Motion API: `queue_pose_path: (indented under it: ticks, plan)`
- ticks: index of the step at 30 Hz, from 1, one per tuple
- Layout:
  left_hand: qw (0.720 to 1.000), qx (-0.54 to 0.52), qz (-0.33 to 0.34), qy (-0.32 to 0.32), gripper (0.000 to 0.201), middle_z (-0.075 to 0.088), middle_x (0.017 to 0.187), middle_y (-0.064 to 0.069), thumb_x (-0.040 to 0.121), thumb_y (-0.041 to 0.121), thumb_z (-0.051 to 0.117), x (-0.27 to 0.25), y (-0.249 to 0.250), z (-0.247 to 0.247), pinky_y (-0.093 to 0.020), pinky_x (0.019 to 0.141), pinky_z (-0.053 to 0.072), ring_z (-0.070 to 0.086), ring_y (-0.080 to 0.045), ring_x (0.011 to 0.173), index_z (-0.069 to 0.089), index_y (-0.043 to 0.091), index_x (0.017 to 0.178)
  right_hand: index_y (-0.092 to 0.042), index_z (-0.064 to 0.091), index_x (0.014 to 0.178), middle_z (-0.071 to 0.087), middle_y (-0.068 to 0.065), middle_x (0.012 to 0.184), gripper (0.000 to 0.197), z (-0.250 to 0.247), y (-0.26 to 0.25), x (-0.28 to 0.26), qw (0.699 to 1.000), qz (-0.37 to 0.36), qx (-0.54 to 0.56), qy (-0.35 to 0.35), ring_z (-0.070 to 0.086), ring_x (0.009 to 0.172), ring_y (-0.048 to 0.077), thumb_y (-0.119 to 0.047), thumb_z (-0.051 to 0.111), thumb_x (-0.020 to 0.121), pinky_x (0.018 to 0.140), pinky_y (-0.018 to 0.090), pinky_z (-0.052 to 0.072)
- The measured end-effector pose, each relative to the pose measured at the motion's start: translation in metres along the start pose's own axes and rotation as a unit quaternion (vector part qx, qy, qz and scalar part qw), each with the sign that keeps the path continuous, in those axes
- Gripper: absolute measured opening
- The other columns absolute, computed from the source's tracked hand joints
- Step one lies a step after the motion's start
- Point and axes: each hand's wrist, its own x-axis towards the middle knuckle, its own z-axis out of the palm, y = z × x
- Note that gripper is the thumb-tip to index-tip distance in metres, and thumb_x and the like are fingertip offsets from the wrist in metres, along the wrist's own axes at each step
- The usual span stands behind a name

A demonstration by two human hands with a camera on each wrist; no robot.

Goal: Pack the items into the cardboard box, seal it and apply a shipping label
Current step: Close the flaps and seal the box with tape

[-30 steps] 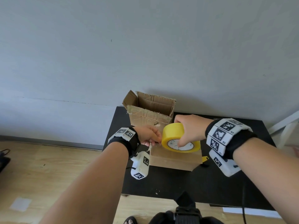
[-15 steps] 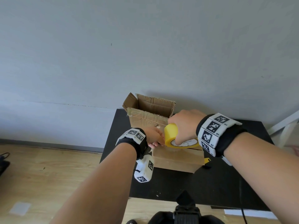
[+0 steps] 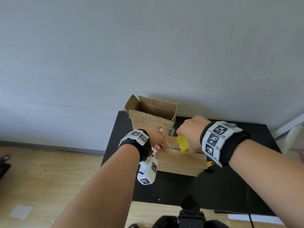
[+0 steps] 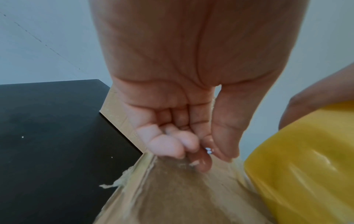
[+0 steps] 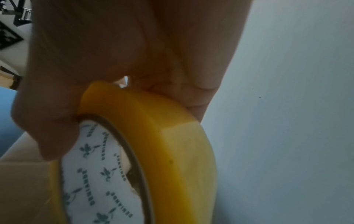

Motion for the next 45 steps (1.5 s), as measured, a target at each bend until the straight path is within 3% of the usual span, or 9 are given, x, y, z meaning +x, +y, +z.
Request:
queue_pose_path:
  ticks: [11,14,17,21,25,28,30,35,45]
  plan:
    - [0.982,0.113,0.084,0.128,0.006,0.059,0.074,0.009,0.079,0.017,0.077,0.007,-0.008,0.017,-0.025,0.077,0.051,0.056,-0.009,0.075,0.073,0.019,0.084,-0.023,0.062,0.085,0.060,-0.003,0.075,0.017,0.012,0.004,-0.002,0.999,0.031,0.005,-0.011,0.061,0.069,0.018,-0.037,0.061,0.075,0.055,0.026,0.044]
    - [0.979,0.133,0.068,0.142,0.015,0.063,0.089,0.005,0.078,0.019,0.077,0.007,-0.008,0.021,-0.031,0.086,0.053,0.060,-0.012,0.085,0.069,0.024,0.089,-0.024,0.059,0.088,0.058,-0.004,0.077,0.017,0.011,0.004,-0.001,0.999,0.035,-0.006,-0.015,0.061,0.071,0.017,-0.037,0.061,0.076,0.054,0.026,0.039]
    - [0.975,0.129,0.054,0.175,0.038,0.063,0.102,0.000,0.073,0.022,0.080,0.007,-0.009,0.024,-0.039,0.085,0.055,0.063,-0.020,0.093,0.055,0.030,0.101,-0.024,0.060,0.089,0.057,-0.004,0.076,0.018,0.011,0.003,0.001,0.999,0.035,-0.017,-0.021,0.060,0.071,0.016,-0.038,0.062,0.077,0.052,0.025,0.036]
    - [0.960,0.181,0.062,0.202,0.024,0.062,0.102,0.002,0.073,0.024,0.080,0.003,-0.005,0.026,-0.039,0.087,0.055,0.061,-0.019,0.094,0.057,0.029,0.080,-0.023,0.057,0.088,0.052,-0.004,0.073,0.018,0.011,0.002,0.002,0.999,0.040,-0.022,-0.017,0.058,0.069,0.016,-0.036,0.062,0.077,0.050,0.026,0.034]
    - [0.961,0.167,0.054,0.212,0.026,0.063,0.110,0.001,0.074,0.019,0.078,0.004,-0.008,0.034,-0.035,0.088,0.054,0.061,-0.018,0.097,0.064,0.028,0.093,-0.024,0.056,0.086,0.054,-0.005,0.073,0.015,0.010,0.001,0.001,0.999,0.049,-0.015,-0.014,0.058,0.068,0.016,-0.034,0.063,0.076,0.051,0.024,0.035]
    - [0.962,0.154,0.101,0.200,0.064,0.047,0.126,0.004,0.069,0.017,0.082,0.002,-0.013,0.045,-0.033,0.090,0.053,0.056,-0.017,0.104,0.056,0.031,0.125,-0.024,0.055,0.085,0.052,-0.005,0.071,0.017,0.006,0.002,0.001,0.998,0.054,-0.007,-0.025,0.058,0.070,0.015,-0.035,0.064,0.076,0.050,0.024,0.035]
    - [0.957,0.168,0.113,0.206,0.076,0.035,0.132,0.005,0.067,0.019,0.085,0.000,-0.013,0.046,-0.033,0.091,0.052,0.053,-0.018,0.107,0.048,0.032,0.133,-0.024,0.056,0.086,0.051,-0.005,0.071,0.019,0.004,0.002,0.001,0.998,0.054,-0.008,-0.032,0.058,0.070,0.015,-0.036,0.066,0.075,0.049,0.024,0.034]
    - [0.955,0.183,0.120,0.201,0.067,0.029,0.133,0.008,0.064,0.025,0.088,-0.001,-0.020,0.034,-0.033,0.095,0.050,0.050,-0.015,0.107,0.054,0.029,0.122,-0.023,0.061,0.082,0.058,-0.004,0.071,0.017,0.008,0.006,-0.001,0.997,0.064,-0.006,-0.030,0.058,0.065,0.016,-0.034,0.066,0.070,0.046,0.022,0.033]
    - [0.955,0.183,0.121,0.199,0.066,0.030,0.133,0.008,0.065,0.026,0.087,0.004,-0.019,0.030,-0.032,0.097,0.048,0.046,-0.014,0.107,0.055,0.030,0.122,-0.022,0.054,0.071,0.055,-0.005,0.066,0.020,0.013,0.006,0.005,0.995,0.078,0.013,-0.056,0.055,0.059,0.015,-0.037,0.067,0.069,0.047,0.022,0.035]
